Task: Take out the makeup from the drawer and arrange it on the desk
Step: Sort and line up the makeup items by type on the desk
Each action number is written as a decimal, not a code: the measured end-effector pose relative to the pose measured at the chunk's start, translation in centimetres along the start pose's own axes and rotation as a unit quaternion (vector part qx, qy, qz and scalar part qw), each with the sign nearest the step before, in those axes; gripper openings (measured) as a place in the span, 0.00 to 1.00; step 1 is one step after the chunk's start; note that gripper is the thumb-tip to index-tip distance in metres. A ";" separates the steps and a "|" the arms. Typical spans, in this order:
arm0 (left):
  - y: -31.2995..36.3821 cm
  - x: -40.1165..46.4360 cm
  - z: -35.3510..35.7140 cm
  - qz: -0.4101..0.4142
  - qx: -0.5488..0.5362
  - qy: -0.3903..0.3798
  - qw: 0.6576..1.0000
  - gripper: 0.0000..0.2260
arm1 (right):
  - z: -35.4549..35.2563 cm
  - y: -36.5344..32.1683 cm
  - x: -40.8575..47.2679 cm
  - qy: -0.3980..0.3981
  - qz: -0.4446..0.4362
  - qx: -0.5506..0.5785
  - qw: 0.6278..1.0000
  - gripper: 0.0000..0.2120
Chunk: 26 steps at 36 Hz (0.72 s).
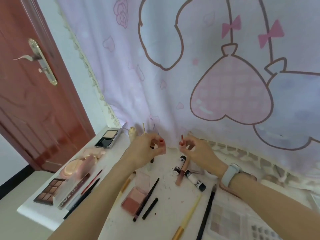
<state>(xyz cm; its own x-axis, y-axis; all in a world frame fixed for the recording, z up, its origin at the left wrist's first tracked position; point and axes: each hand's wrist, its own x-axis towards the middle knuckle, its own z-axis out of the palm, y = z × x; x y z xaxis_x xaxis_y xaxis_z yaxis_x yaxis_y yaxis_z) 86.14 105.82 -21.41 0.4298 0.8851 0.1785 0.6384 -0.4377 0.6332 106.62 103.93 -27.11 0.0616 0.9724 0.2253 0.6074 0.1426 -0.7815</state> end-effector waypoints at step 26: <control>-1.1 2.5 3.3 -0.008 0.182 -0.051 0.982 0.07 | 1.7 2.4 1.7 -0.058 0.028 -0.062 0.996 0.04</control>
<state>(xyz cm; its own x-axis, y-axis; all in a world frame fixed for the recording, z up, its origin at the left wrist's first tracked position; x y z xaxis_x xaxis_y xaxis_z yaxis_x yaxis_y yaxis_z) 88.60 108.01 -24.15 0.4682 0.8797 0.0829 0.8235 -0.4684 0.3201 106.82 106.24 -29.60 0.0105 0.9939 0.1097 0.6994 0.0711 -0.7112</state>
